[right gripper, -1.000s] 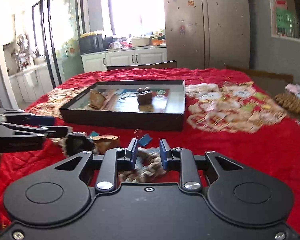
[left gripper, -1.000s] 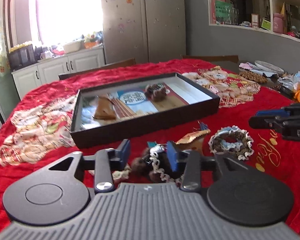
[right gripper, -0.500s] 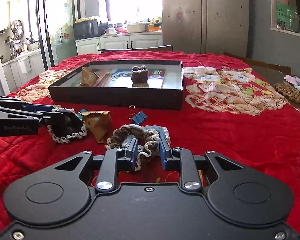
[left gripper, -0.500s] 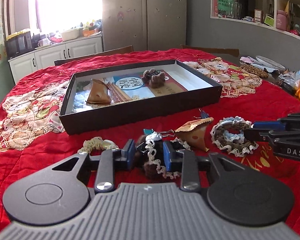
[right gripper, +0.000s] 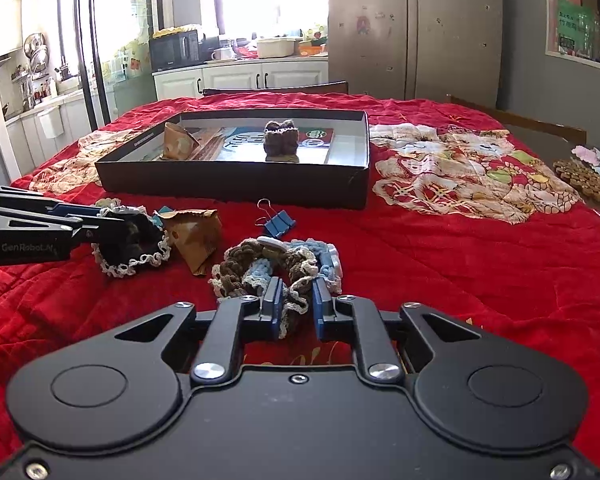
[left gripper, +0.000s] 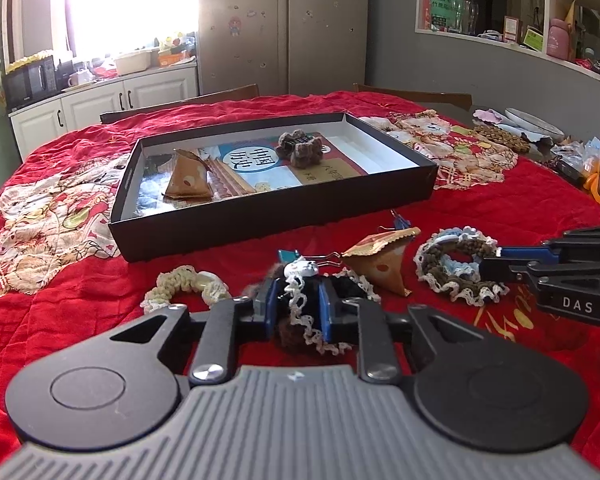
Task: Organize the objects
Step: 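Grasp the black lace scrunchie with the left gripper while the right gripper grasps the brown crochet scrunchie, then lift both scrunchies and carry them over the black box with both grippers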
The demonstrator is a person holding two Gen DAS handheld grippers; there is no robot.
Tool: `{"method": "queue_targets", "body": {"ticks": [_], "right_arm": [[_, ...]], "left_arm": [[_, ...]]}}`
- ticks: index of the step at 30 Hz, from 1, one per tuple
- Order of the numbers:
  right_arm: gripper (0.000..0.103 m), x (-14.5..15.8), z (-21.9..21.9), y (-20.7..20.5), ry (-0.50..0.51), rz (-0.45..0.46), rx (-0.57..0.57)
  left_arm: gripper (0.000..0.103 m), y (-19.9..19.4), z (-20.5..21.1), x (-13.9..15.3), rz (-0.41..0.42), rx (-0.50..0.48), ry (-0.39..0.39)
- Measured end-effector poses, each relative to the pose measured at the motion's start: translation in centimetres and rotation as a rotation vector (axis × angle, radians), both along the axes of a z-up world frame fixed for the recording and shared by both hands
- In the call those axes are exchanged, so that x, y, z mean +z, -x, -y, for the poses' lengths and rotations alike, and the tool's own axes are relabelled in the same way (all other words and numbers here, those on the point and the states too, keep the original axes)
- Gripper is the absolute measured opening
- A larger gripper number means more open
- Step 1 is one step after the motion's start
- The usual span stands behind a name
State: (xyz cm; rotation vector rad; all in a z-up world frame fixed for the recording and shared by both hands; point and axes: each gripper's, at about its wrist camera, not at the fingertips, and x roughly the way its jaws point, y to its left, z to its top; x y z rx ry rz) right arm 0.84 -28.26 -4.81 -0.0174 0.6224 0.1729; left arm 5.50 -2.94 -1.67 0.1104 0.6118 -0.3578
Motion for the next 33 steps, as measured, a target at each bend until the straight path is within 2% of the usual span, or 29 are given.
{"method": "queue_targets", "body": {"ticks": [4,10,33], "right_arm": [[0.012,0.1,-0.2,0.1,0.013,0.009,0.006],[0.010,0.6,-0.2,0.4,0.023,0.035,0.008],[0.010,3.1,-0.5,2.0,0.042,0.127,0.034]], "left_arm": [[0.015,0.1,-0.1,0.3,0.002,-0.010,0.006],[0.012,0.2,-0.2,0.5,-0.002,-0.016,0.022],[0.012,1.6,-0.6,2.8,0.060,-0.030,0.049]]}}
